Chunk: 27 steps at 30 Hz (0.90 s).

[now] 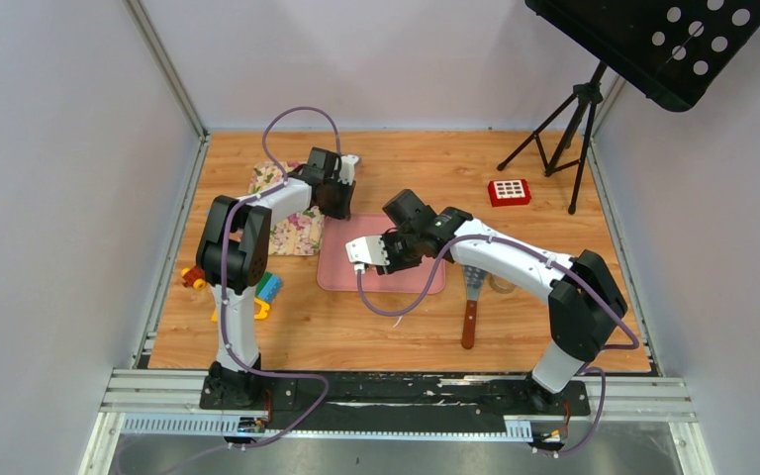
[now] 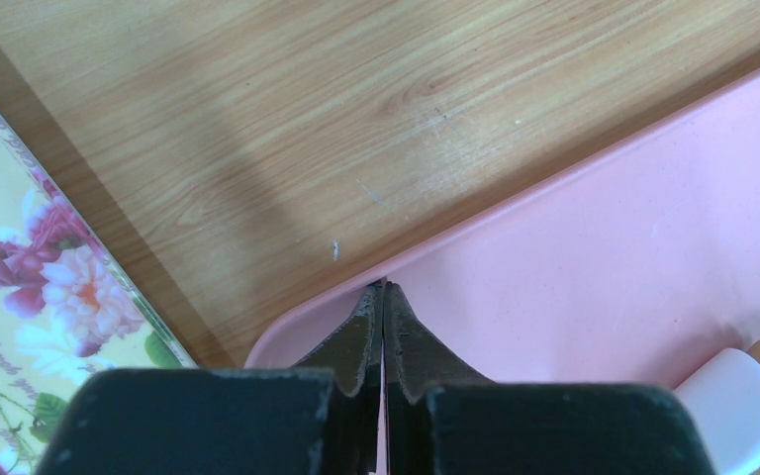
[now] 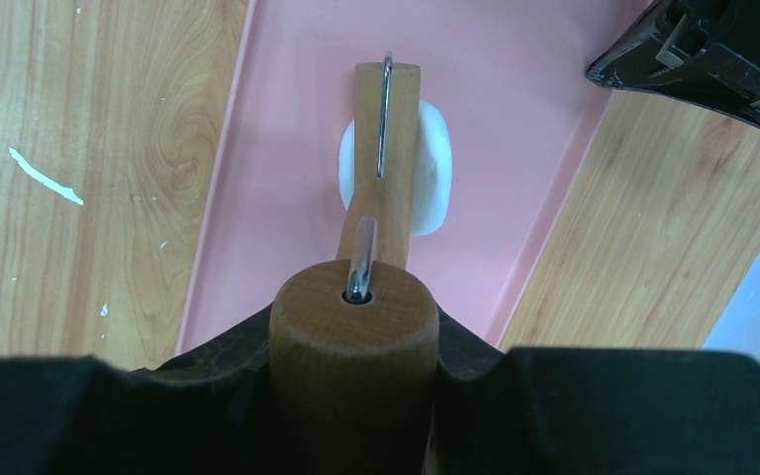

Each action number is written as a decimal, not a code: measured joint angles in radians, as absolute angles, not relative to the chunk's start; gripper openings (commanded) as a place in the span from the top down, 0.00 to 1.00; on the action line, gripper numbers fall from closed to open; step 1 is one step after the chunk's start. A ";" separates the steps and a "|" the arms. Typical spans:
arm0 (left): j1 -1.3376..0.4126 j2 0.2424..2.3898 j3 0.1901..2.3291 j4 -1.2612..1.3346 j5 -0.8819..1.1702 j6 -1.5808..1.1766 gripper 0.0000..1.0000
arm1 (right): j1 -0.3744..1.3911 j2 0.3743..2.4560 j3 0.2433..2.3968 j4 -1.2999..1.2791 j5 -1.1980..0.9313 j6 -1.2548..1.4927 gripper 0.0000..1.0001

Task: Roll out the dumpling wrappers from the dough
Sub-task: Flatten out the dough on the work surface.

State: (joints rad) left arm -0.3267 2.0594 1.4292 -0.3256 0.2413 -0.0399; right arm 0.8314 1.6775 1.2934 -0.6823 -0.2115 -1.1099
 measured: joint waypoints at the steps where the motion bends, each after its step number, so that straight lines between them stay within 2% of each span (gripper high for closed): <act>1: -0.327 2.059 1.429 -0.326 0.241 -0.040 1.00 | 0.832 1.678 1.295 -0.687 -0.212 -1.110 1.00; 27: -0.327 2.059 1.429 -0.326 0.241 -0.040 1.00 | 0.848 1.674 1.341 -0.861 -0.241 -1.108 1.00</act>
